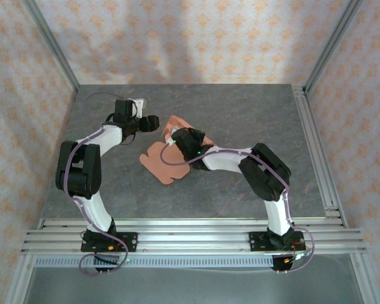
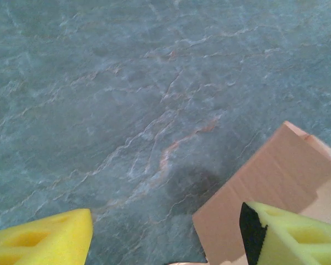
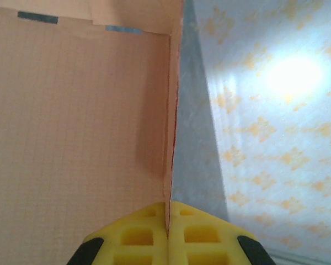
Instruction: Fold the paper box
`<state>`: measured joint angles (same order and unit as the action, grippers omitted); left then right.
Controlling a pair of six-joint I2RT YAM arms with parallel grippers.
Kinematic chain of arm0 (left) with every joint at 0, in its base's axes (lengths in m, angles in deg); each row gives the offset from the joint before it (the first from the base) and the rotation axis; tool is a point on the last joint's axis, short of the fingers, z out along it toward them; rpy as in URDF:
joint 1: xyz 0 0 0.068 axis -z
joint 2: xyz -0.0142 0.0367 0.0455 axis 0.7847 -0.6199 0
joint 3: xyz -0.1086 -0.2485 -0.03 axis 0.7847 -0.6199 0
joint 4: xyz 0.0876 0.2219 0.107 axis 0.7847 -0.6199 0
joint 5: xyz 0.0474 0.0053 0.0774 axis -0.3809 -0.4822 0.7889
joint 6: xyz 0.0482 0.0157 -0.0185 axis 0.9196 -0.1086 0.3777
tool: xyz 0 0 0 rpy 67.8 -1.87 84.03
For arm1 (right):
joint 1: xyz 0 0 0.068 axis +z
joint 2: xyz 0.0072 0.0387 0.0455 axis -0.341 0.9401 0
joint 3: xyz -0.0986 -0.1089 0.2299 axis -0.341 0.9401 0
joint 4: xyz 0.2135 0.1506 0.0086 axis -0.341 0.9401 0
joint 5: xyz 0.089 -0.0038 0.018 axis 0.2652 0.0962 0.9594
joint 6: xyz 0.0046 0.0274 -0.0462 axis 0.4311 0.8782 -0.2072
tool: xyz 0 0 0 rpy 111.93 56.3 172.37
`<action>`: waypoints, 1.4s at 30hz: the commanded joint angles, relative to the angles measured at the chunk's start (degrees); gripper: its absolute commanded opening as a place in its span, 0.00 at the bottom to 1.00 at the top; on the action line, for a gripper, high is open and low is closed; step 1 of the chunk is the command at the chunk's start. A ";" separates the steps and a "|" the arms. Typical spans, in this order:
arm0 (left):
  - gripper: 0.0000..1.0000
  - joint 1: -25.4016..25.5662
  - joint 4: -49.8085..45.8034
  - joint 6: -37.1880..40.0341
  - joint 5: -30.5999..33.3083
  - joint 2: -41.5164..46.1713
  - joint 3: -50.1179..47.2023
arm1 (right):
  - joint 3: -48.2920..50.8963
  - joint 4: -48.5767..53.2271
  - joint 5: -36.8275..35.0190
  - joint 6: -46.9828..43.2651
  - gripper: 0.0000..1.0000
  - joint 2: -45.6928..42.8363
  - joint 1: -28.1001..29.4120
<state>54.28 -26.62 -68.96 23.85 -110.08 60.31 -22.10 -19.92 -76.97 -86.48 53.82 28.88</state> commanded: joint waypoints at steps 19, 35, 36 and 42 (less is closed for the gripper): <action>0.75 -0.17 4.95 6.32 1.30 6.83 -5.63 | 4.16 -33.99 0.28 -24.18 0.00 6.83 -0.13; 0.65 -1.65 -20.17 8.44 -7.26 -16.25 25.08 | 6.61 -37.99 0.60 -24.20 0.00 6.49 0.40; 0.65 -1.61 -21.18 9.25 -8.50 -16.79 25.81 | 6.62 -37.78 0.58 -24.08 0.00 6.29 0.39; 0.65 0.02 -22.79 13.52 -13.34 -15.82 24.58 | 6.14 -36.49 0.29 -23.33 0.00 6.30 0.38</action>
<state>53.15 -46.19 -58.80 14.54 -128.03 84.52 -16.07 -56.46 -76.41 -111.13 60.55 28.88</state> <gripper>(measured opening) 0.648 0.049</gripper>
